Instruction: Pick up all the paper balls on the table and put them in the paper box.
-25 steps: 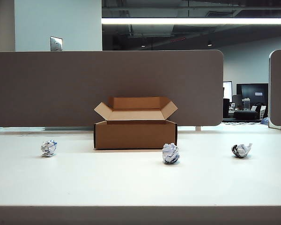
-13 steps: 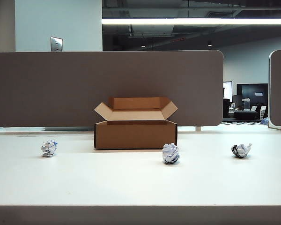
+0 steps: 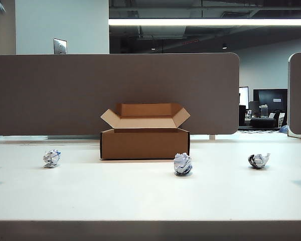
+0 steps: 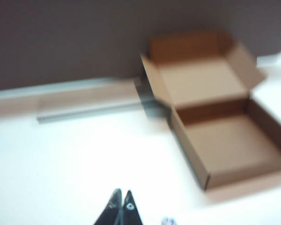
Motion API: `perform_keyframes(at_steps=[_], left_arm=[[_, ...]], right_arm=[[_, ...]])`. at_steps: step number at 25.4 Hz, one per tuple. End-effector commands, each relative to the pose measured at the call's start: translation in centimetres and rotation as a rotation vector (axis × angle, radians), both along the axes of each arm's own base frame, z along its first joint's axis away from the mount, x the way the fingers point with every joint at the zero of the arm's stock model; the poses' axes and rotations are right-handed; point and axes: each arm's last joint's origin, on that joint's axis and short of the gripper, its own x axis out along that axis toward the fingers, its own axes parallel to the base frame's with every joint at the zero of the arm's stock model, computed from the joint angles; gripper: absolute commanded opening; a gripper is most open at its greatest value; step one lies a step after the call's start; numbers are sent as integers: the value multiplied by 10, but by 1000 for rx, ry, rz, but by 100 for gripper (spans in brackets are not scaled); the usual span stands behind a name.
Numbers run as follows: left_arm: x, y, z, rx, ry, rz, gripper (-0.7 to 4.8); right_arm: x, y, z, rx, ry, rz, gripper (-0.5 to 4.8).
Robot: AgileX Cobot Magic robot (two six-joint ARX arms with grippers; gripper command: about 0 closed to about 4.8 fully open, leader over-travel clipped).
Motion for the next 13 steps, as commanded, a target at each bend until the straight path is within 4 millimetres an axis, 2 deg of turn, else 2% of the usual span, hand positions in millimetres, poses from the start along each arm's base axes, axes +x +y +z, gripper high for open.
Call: perform_keyframes(at_steps=[1, 2, 3, 4, 6, 7, 8, 11, 13], left_arm=[[32, -6, -22, 47, 112, -27, 78], [45, -7, -33, 51, 165, -29, 134], [51, -8, -39, 53, 187, -30, 143], [57, -9, -46, 55, 214, -30, 155], [70, -10, -59, 55, 253, -38, 173], [74, -11, -65, 54, 273, -45, 195], [84, -12, -77, 52, 313, -57, 219], [99, -15, -101, 56, 381, -64, 220], [108, -16, -115, 60, 418, -65, 307]], right_arm=[[35, 9, -16, -65, 100, 44, -6], [46, 11, -24, -83, 135, 48, -4], [52, 12, -30, -92, 152, 54, 10], [57, 13, -35, -94, 168, 55, 51], [66, 14, -43, -93, 193, 55, 165], [70, 14, -47, -88, 206, 54, 215], [77, 15, -55, -48, 244, 46, 286], [86, 17, -67, 96, 315, 16, 299], [90, 17, -72, 147, 362, -16, 366]])
